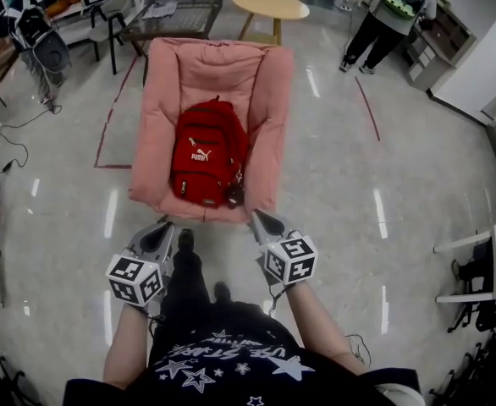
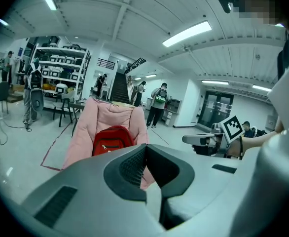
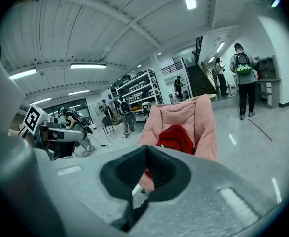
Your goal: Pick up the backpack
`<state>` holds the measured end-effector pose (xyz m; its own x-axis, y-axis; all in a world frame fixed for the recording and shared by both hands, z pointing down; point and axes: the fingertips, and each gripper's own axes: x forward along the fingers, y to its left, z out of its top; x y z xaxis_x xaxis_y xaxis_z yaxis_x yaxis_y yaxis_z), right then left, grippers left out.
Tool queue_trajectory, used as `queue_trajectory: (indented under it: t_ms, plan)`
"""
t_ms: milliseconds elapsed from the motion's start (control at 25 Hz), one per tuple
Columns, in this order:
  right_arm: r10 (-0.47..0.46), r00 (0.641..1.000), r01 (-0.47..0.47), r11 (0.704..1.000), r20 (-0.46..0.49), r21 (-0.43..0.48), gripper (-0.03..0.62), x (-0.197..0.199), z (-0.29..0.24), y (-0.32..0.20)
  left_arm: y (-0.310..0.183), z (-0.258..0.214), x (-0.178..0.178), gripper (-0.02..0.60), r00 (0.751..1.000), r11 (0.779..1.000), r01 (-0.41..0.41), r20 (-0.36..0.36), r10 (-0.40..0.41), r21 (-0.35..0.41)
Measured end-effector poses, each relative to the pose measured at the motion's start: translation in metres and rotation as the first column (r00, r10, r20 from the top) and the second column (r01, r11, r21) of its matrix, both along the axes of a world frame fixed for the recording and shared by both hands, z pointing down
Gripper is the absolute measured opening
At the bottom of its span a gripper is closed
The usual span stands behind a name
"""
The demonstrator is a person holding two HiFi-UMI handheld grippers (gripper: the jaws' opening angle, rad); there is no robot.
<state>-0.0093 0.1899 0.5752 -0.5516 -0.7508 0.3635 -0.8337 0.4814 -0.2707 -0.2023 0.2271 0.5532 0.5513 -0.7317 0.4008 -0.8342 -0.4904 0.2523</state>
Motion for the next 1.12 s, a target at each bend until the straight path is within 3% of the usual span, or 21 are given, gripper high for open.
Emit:
queue_trajectory:
  t_ms: [360,520,800,1120]
  plan:
    - [0.069,0.997,-0.071,0.996,-0.043,-0.051,0.000,-0.001,0.022,-0.058,-0.079,0.016,-0.023,0.009,0.999,0.999,-0.035,-0.006,0.035,-0.012]
    - [0.080,0.995,-0.083,0.995,-0.060,-0.053,0.000,-0.011,0.032,-0.105,-0.130,0.028,-0.039,0.009,0.999,0.999,-0.038,-0.021,0.037,-0.023]
    - [0.124,0.989,-0.131,0.988,-0.087,-0.081,0.000,-0.033,0.054,-0.212,-0.241,0.048,-0.066,0.009,0.994,0.992,-0.110,-0.023,0.109,-0.062]
    - [0.118,0.975,-0.136,0.987,-0.188,-0.084,0.002,-0.066,0.066,-0.308,-0.342,0.054,-0.087,0.009,0.985,0.981,-0.172,-0.044,0.169,-0.089]
